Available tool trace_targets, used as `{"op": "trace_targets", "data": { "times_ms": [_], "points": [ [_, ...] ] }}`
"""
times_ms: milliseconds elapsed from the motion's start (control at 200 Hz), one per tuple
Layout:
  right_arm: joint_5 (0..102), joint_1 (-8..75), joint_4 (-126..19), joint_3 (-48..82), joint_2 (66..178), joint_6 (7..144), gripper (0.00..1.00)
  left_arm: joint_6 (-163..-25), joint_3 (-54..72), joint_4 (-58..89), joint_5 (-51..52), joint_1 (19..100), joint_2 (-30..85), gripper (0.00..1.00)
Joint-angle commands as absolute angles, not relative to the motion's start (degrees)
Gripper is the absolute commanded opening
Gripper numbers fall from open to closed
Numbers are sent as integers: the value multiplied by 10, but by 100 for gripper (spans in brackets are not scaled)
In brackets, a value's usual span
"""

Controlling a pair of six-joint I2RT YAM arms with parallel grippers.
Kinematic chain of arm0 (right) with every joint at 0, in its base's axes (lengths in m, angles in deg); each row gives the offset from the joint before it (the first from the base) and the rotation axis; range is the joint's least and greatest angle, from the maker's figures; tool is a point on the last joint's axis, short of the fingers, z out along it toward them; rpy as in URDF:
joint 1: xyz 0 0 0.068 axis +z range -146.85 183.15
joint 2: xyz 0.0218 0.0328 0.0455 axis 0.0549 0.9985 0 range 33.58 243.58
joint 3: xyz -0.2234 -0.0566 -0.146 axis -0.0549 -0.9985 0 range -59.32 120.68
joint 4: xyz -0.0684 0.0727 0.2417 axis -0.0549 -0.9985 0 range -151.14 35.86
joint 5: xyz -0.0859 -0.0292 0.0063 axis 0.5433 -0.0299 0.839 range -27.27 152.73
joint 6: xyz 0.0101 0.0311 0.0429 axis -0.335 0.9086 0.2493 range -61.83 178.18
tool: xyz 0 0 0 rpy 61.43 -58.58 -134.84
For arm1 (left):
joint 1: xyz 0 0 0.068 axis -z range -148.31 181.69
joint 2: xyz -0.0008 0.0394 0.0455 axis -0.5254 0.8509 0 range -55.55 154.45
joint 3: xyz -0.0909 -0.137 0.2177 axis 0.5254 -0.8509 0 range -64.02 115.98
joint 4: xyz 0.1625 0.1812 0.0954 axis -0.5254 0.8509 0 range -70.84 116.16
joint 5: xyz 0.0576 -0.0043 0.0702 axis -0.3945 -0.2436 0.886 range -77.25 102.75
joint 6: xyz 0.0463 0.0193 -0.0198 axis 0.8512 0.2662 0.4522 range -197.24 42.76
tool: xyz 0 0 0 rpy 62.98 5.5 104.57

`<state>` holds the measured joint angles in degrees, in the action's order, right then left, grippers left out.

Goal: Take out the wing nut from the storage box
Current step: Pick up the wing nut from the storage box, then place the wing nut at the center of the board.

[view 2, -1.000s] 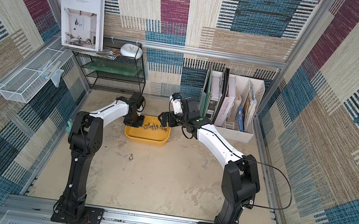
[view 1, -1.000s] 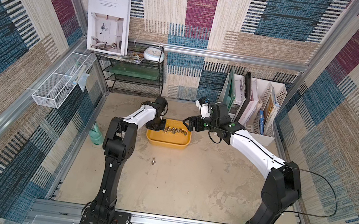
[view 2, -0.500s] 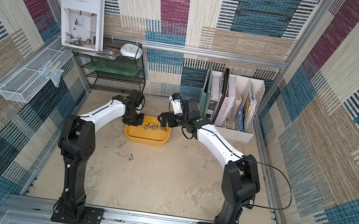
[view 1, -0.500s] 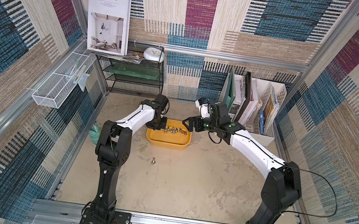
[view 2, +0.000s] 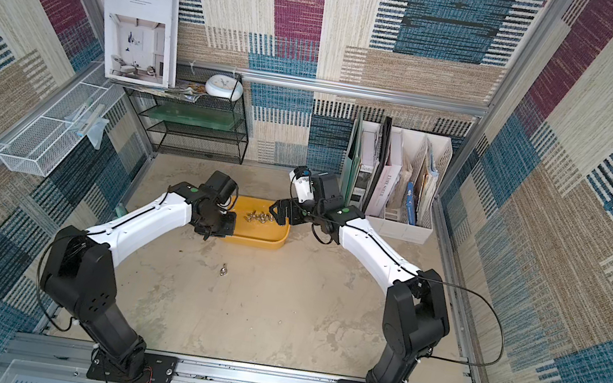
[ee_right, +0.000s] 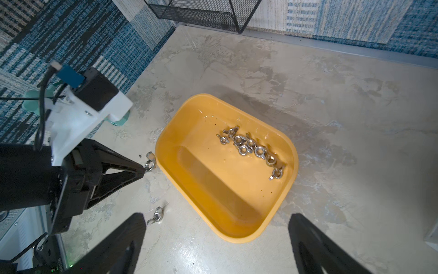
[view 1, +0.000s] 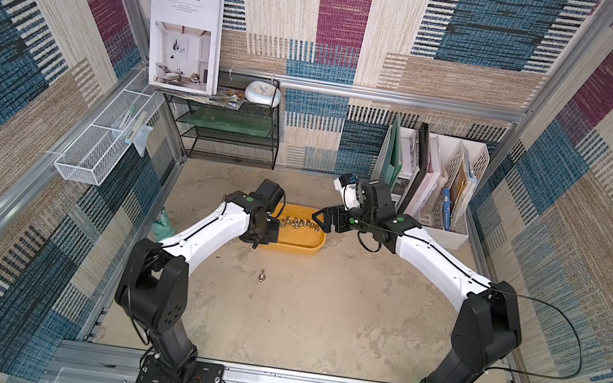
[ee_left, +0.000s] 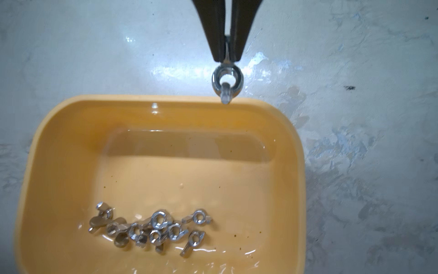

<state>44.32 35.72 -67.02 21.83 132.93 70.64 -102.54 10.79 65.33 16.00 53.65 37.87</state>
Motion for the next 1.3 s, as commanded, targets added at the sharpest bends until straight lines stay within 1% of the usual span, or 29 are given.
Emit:
{"op": "trace_targets", "data": {
  "times_ms": [0, 230, 491, 1292],
  "points": [
    [417, 365, -649, 213, 1323, 712, 99, -1051, 57, 642, 171, 541, 338, 0],
    [415, 396, -650, 205, 1322, 710, 99, -1058, -61, 610, 162, 540, 265, 0],
    [415, 415, -656, 208, 1324, 713, 99, -1067, -126, 571, 157, 544, 264, 0],
    [424, 417, -663, 201, 1312, 712, 99, -1072, -149, 518, 156, 567, 325, 0]
  ]
}}
